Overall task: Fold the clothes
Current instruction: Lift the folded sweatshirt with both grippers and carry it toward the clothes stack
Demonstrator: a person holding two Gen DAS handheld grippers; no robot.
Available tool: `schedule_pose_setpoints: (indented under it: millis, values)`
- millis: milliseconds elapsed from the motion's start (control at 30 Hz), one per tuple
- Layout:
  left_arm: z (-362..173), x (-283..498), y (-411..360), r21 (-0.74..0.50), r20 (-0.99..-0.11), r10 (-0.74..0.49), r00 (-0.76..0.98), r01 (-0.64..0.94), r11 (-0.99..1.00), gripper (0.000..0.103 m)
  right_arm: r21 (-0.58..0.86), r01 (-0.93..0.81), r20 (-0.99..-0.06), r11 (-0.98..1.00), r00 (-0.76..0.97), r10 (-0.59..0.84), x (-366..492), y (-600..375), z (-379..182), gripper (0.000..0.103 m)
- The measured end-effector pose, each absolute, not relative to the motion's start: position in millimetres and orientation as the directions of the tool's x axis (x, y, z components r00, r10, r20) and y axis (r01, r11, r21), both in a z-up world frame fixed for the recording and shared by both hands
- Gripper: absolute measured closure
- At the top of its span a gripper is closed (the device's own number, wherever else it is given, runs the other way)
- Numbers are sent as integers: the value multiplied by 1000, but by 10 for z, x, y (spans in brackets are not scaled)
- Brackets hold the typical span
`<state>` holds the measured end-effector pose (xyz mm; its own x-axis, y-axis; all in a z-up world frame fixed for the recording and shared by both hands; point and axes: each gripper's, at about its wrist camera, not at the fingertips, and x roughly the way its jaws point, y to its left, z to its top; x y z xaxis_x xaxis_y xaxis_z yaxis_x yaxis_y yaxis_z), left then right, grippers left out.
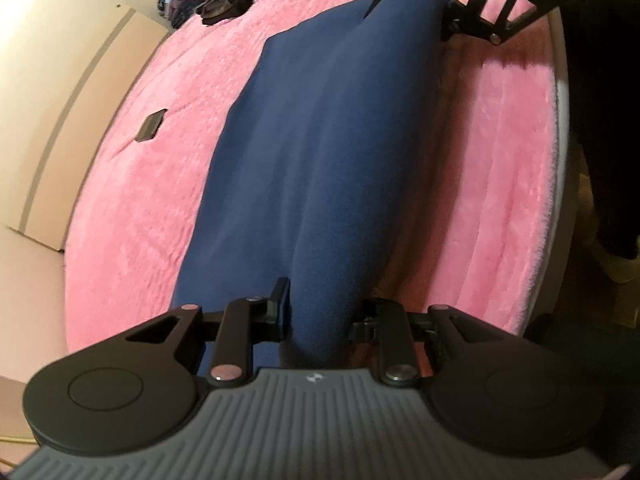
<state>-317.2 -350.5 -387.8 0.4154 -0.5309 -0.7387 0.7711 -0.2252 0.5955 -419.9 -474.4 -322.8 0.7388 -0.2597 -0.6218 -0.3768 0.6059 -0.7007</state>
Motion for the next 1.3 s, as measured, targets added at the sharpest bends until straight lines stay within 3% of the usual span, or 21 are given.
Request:
schedule_pose_setpoints:
  millis: [200,367,533,700,967,1300]
  values:
    - [-3742,-3041,-3493,536,-782,-526,333,790,-298,85,-640,-451,-685,622,702,-196,-4067,-4860,-2999,71]
    - [-3379,-2837,-3577,456,-833,-489,260,823,-339,86,-588,-494,-743,641,643,-185,-3795,-4916,-2439,71]
    - [-2618,-2543,-3709,346,-870,-464,168,877,-333,86,-529,-544,-804,651,567,-180,-3556,-4969,-1547,72]
    - [-1761,-2521,-3888,321,-870,-483,100,859,-399,86,-493,-543,-845,680,487,-224,-3576,-5040,-600,72]
    - [-816,-2690,-4522,389,-813,-582,27,769,-507,85,-560,-388,-808,732,453,-378,-3891,-5406,436,71]
    - [-528,-3058,-6266,515,-743,-668,48,678,-525,85,-640,-277,-738,717,482,-473,-4180,-7009,748,71]
